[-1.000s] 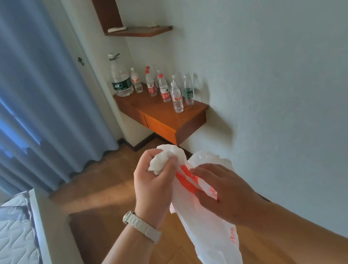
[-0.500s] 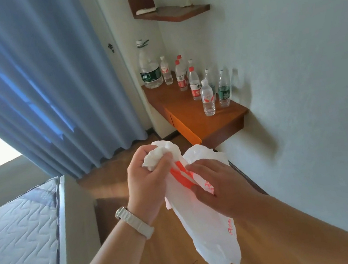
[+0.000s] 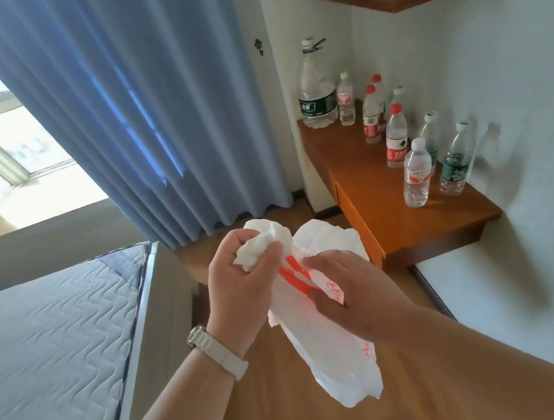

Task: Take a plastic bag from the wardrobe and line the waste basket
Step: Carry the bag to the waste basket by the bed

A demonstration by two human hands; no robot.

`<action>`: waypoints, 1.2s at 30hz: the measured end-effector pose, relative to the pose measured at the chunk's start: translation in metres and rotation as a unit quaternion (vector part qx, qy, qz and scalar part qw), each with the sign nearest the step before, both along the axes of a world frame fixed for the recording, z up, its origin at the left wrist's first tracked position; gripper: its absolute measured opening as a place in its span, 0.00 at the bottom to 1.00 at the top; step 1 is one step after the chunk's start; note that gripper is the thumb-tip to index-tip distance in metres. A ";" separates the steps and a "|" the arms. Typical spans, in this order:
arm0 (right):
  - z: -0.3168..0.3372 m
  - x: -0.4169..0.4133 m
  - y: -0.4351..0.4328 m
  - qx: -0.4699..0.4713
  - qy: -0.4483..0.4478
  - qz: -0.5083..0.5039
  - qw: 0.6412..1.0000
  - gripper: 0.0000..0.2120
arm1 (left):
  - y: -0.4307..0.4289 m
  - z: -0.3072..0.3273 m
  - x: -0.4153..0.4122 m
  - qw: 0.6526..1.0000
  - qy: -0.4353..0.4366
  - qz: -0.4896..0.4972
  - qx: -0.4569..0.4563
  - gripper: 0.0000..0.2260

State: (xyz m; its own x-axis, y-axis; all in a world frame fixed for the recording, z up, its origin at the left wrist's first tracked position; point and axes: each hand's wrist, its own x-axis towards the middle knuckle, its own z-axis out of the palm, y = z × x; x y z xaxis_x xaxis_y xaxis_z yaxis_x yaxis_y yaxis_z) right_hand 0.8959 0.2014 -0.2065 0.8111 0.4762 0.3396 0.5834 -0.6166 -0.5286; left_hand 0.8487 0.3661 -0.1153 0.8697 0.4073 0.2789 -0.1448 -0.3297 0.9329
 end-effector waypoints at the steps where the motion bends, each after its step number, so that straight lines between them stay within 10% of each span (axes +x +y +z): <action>1: -0.001 0.011 0.007 -0.006 0.002 0.008 1.000 0.20 | 0.008 -0.003 0.009 1.000 -0.002 0.003 -0.004 0.06; 36: -0.009 0.462 0.339 0.035 0.020 0.193 0.980 0.21 | 0.330 -0.028 0.429 0.988 -0.004 0.134 -0.073 0.06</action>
